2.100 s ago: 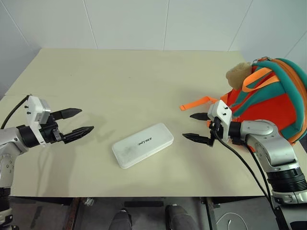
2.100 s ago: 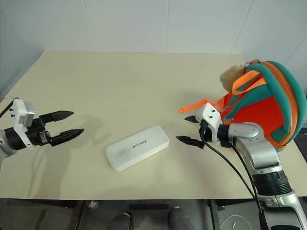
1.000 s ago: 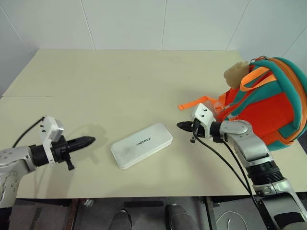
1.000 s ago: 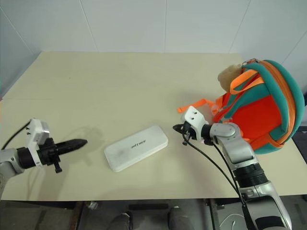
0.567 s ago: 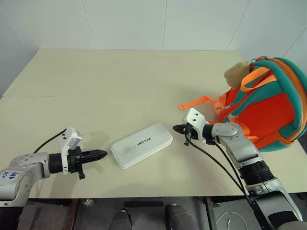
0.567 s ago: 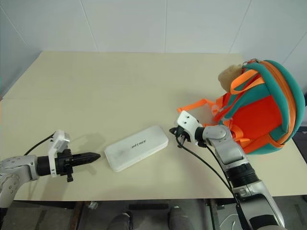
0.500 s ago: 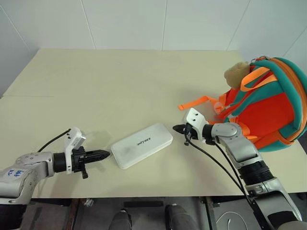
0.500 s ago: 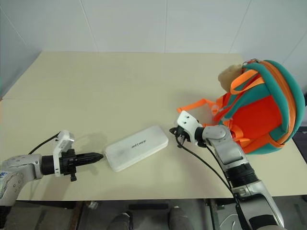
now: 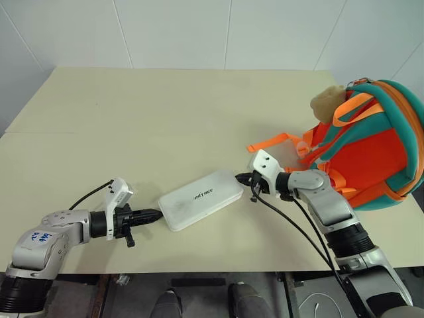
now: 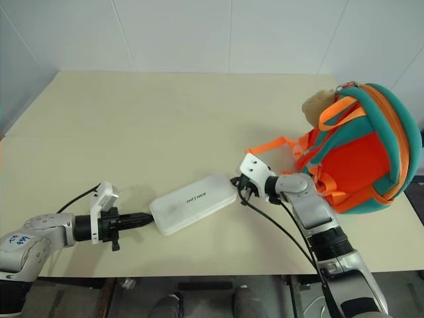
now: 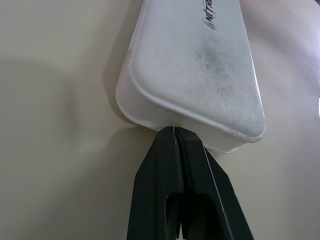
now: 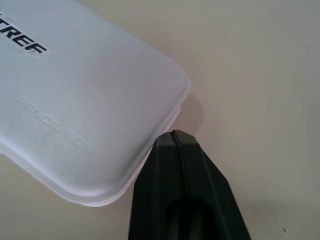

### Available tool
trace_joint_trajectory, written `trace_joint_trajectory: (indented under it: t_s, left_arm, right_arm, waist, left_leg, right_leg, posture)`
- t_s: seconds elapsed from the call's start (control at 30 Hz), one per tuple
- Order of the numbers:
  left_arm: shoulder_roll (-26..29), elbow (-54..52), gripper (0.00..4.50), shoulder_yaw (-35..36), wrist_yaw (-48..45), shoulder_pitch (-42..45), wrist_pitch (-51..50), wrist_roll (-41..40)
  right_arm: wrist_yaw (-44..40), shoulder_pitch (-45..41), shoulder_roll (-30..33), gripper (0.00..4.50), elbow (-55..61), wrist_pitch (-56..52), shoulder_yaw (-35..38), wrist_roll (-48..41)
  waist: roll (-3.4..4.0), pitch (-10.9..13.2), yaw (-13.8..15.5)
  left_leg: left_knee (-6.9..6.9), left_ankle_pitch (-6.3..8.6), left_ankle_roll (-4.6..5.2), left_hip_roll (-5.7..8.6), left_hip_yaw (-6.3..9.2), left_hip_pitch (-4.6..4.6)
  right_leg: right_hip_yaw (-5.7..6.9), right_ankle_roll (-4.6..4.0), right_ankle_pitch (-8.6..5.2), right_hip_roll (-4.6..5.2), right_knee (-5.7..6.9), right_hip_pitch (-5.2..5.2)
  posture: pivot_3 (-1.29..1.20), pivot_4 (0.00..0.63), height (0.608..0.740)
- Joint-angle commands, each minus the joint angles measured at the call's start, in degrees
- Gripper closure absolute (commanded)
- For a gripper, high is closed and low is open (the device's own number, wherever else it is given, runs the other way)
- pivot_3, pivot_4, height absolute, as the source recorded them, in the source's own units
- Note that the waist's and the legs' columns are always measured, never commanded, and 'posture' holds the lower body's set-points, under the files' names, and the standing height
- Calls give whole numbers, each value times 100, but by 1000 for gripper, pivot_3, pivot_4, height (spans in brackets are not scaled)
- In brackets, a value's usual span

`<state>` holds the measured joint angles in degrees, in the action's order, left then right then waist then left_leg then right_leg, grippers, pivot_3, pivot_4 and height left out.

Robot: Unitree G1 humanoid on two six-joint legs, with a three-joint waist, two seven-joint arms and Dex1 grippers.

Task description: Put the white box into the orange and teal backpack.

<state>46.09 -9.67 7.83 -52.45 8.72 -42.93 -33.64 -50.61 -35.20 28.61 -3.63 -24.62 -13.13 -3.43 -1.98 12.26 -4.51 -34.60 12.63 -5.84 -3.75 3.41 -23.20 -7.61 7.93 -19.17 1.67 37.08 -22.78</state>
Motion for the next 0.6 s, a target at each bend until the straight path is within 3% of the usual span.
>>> trace_joint_trajectory:
  t_s: [0.03,0.6]
  left_arm:
    - [-104,98,4452,5,18,192,343,148]
    - [50,229,4452,-64,-335,352,391,268]
  right_arm:
    - [-198,129,41,4500,568,-141,-5,-217]
    - [-846,924,822,4500,2244,-1334,139,-995]
  waist:
    - [0,0,4]
    - [0,0,23]
  left_leg:
    - [-1,0,0,0,0,1]
    - [-2,1,1,0,0,0]
  right_leg:
    - [0,0,0,0,1,0]
    - [0,0,0,0,-6,3]
  posture:
    - [0,150,740]
    - [0,150,740]
